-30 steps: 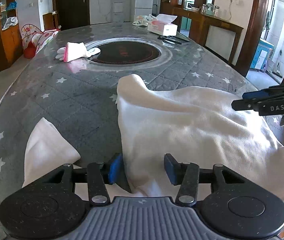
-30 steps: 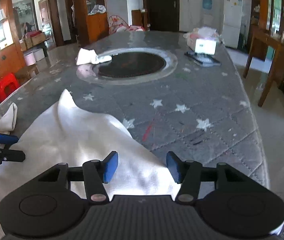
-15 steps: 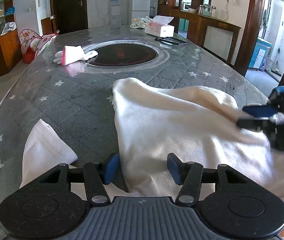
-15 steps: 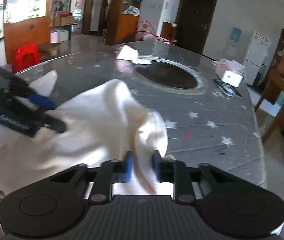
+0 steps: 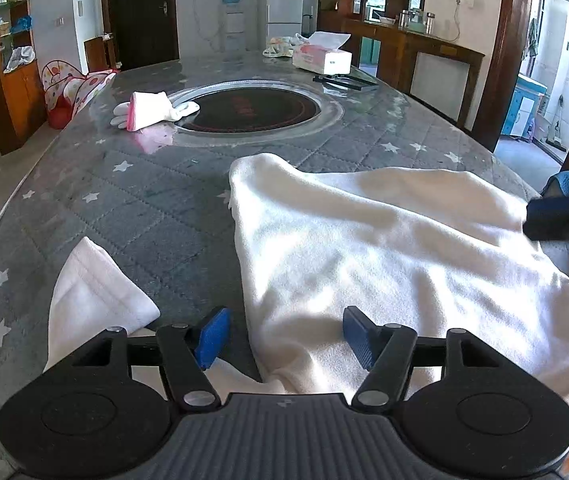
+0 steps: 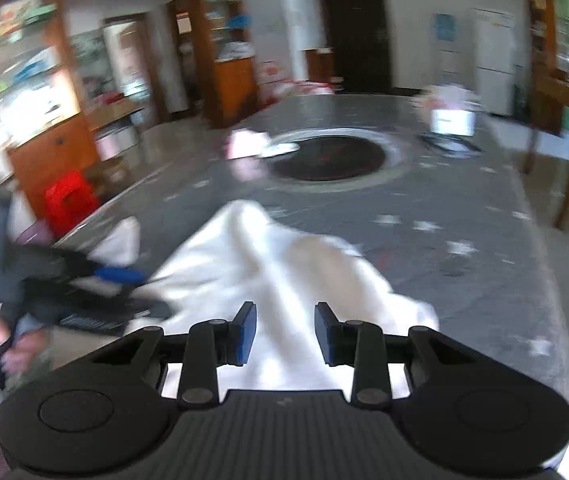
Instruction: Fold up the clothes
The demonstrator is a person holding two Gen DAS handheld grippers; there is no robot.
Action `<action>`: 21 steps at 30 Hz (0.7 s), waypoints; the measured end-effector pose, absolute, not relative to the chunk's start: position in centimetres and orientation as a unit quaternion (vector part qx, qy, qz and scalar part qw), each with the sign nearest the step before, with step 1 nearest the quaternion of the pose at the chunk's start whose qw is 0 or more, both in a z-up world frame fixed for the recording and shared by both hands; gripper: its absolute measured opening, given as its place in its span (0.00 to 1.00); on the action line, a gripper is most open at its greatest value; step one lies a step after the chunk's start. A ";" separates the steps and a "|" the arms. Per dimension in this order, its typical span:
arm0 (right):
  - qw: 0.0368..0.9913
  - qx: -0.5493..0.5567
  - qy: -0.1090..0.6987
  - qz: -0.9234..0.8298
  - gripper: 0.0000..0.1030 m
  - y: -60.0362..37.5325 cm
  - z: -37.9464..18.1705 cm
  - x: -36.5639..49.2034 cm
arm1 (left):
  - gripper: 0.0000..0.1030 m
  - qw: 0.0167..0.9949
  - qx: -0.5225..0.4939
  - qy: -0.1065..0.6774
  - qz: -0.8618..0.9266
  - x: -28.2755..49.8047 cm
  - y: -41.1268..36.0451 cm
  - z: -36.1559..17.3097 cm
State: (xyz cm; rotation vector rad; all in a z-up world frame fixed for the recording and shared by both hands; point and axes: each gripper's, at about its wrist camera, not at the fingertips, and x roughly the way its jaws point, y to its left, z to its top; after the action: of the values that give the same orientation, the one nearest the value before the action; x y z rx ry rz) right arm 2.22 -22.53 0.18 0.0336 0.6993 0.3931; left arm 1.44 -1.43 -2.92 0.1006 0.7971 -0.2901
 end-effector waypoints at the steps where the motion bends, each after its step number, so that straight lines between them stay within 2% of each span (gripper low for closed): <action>1: 0.923 0.023 0.340 0.176 0.31 -23.2 0.1 2.6 | 0.65 0.910 0.048 0.387 -0.140 1.4 -1.4 -2.9; 3: 0.930 0.045 0.340 0.135 0.35 -25.0 -0.1 3.7 | 0.65 0.910 0.047 0.387 -0.140 1.5 -1.5 -2.9; 5: 0.923 0.081 0.358 0.112 0.45 -26.9 -0.9 5.2 | 0.66 0.910 0.047 0.387 -0.140 1.5 -1.5 -2.9; 13: 0.898 0.129 0.403 0.118 0.45 -28.3 -4.4 7.9 | 0.69 0.910 0.050 0.385 -0.143 1.4 -1.6 -3.0; 15: 0.903 0.130 0.392 0.119 0.23 -27.8 -4.4 7.7 | 0.70 0.910 0.052 0.385 -0.143 1.4 -1.7 -3.1; 16: 0.906 0.130 0.385 0.121 0.16 -27.6 -4.3 7.6 | 0.70 0.910 0.052 0.385 -0.143 1.4 -1.7 -3.1; 21: 0.933 -0.024 0.317 0.171 0.12 -22.6 -2.4 3.6 | 0.71 0.910 0.052 0.384 -0.144 1.3 -1.7 -3.1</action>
State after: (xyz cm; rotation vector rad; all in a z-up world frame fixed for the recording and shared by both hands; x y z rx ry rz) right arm 3.59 -22.63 -2.35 -0.0489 0.6482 0.3509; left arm 1.33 -1.73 -3.10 0.1077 0.7927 -0.2979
